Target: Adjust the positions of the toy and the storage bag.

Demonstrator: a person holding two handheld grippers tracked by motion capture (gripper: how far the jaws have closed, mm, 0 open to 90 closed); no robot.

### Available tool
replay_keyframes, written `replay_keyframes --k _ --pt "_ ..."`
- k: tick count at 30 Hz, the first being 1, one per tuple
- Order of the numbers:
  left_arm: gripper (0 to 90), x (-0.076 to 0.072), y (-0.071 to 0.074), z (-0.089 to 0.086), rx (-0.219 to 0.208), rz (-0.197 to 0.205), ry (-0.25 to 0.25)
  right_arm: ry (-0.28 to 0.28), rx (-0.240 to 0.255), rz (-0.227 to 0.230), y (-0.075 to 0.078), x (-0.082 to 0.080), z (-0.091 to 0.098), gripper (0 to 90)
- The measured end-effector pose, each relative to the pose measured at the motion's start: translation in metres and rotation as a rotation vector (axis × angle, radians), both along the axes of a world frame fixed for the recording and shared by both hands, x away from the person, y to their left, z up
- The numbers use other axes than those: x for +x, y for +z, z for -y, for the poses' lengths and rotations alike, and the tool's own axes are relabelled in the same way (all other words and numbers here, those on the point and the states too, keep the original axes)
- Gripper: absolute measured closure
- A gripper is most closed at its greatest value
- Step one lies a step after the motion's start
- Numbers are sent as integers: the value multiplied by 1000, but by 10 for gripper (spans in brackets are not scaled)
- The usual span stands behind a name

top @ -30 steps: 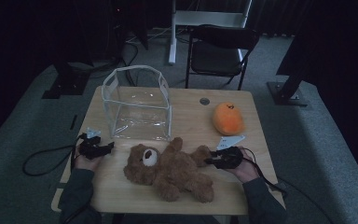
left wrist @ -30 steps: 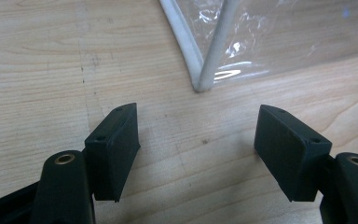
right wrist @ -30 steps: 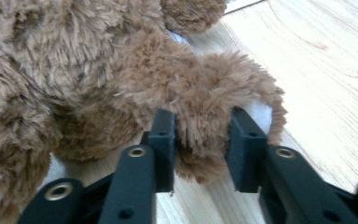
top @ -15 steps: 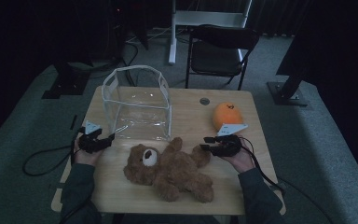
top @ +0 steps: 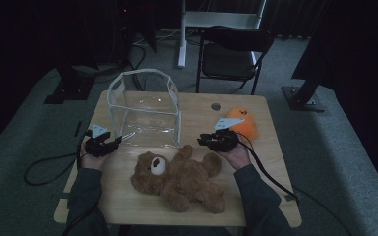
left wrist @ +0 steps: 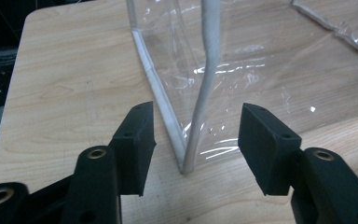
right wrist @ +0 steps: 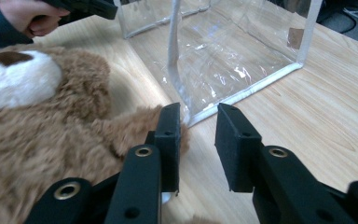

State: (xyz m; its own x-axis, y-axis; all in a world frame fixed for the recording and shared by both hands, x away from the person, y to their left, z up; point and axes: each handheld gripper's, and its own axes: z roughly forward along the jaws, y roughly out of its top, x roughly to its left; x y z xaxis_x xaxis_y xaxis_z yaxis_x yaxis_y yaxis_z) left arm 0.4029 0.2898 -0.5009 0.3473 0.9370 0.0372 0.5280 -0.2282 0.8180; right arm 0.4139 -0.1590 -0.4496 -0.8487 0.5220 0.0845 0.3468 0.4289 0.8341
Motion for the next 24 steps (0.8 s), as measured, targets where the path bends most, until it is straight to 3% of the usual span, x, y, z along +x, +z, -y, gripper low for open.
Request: replay_keyframes --k 8,14,20,24 --pt "504 3 6 3 -3 8 -10 4 27 -14 8 15 -24 734" --pt "521 4 9 6 -8 5 -27 12 18 -21 12 26 -39 738" --pt "542 5 12 10 -9 14 -42 26 52 -31 18 34 -51 749" --pt "579 5 14 15 16 20 -45 29 47 -34 18 36 -60 758"
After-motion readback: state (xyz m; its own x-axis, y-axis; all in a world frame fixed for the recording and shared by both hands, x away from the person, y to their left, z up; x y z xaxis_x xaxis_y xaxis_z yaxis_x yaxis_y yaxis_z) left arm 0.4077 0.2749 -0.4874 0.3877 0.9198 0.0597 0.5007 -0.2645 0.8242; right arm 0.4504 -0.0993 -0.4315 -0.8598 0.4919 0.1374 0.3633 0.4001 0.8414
